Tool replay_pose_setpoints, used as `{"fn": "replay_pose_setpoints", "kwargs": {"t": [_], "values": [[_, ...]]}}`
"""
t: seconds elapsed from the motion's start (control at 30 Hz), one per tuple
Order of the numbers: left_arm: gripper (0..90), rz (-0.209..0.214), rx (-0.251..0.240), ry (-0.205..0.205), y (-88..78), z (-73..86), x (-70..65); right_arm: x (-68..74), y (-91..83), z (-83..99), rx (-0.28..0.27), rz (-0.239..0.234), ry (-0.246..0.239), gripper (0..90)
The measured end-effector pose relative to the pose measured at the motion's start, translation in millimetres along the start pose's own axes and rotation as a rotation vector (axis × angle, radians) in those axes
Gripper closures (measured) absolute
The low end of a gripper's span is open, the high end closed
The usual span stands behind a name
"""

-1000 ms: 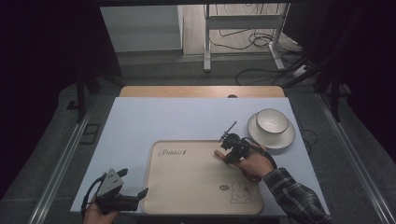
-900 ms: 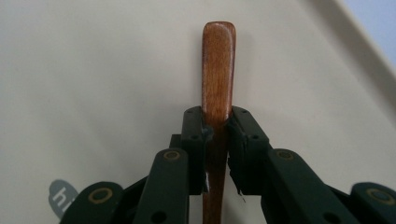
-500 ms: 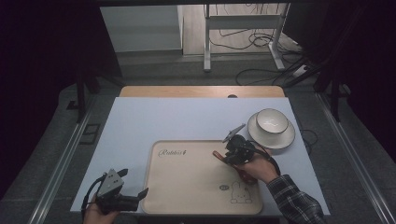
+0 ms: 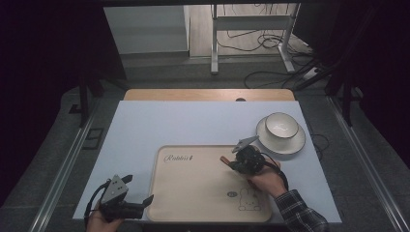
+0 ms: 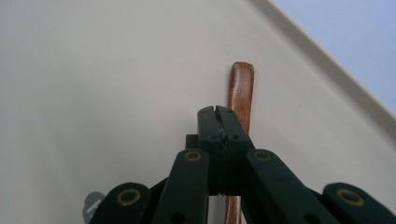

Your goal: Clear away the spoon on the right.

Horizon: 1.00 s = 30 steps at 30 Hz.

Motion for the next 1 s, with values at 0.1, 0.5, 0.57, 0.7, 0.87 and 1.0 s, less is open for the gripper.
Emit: {"fn": "replay_pose_setpoints", "kwargs": {"t": [0.1, 0.5, 0.57, 0.7, 0.87, 1.0], "values": [[0.6, 0.000, 0.000, -0.001, 0.0, 0.0, 0.1, -0.5, 1.2, 1.6, -0.015, -0.001, 0.000, 90.0], [0.6, 0.000, 0.001, 0.006, 0.0, 0.0, -0.7, 4.6, 15.0, 5.5, -0.006, 0.039, 0.001, 90.0], [0.6, 0.000, -0.001, 0.008, -0.2, 0.0, -0.9, 3.0, 17.4, 6.7, -0.002, 0.042, 0.008, 90.0], [0.6, 0.000, -0.001, 0.007, -0.2, 0.0, -0.8, -2.0, 18.4, 9.3, -0.006, 0.052, 0.025, 90.0], [0.6, 0.000, -0.001, 0.008, -0.1, 0.0, -0.9, -8.7, 17.8, 12.8, -0.009, 0.071, 0.052, 90.0], [0.6, 0.000, -0.001, 0.009, 0.0, -0.1, -1.1, -16.0, 13.9, 16.9, -0.015, 0.097, 0.081, 90.0]]}}
Point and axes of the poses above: each handheld gripper's, and its own axes: y roughly forward along the jaws, z roughly out of its underside, x roughly to its left, the point moved 1 cm from there along y, roughly forward along the jaws, and after that the axes turned 2 degrees about z, right-handed, at the moved point
